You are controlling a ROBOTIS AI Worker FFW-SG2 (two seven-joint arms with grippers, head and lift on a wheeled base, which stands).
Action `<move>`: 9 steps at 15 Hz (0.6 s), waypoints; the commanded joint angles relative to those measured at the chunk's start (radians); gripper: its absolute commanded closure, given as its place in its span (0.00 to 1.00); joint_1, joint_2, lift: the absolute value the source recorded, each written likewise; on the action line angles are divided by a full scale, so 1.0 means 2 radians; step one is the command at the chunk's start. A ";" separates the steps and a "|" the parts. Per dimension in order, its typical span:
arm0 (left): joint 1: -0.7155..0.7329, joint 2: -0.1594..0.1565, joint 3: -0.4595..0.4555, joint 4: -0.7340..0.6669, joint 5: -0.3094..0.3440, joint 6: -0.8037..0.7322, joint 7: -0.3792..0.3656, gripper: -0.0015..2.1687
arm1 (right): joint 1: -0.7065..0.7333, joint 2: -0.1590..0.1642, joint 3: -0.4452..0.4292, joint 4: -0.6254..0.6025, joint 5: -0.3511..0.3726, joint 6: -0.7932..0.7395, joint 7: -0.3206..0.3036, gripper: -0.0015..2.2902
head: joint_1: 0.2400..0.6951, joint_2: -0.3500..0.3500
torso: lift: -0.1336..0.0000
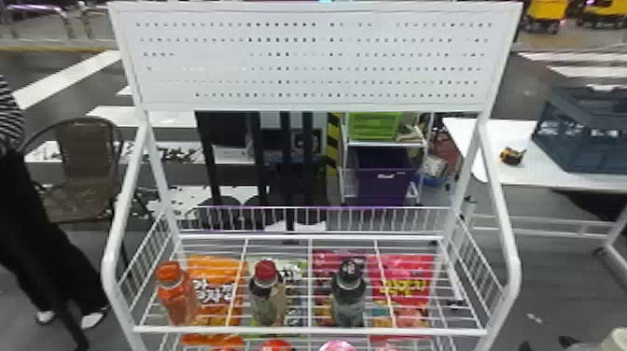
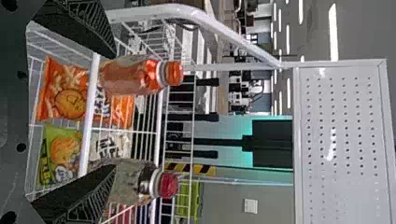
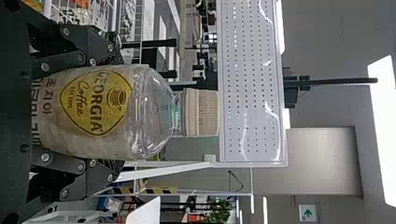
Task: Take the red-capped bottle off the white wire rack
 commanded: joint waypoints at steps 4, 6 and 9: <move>-0.096 -0.003 -0.072 0.102 -0.002 -0.012 0.026 0.02 | 0.009 0.000 0.000 0.003 -0.001 -0.026 0.000 0.60 | 0.57 0.50 | 1.00; -0.125 -0.008 -0.087 0.126 0.000 -0.012 0.034 0.02 | 0.015 0.000 -0.003 0.009 -0.008 -0.046 0.000 0.60 | 0.57 0.50 | 1.00; -0.161 -0.024 -0.095 0.172 0.000 -0.007 0.035 0.02 | 0.022 -0.001 -0.003 0.014 -0.009 -0.071 0.000 0.60 | 0.57 0.50 | 1.00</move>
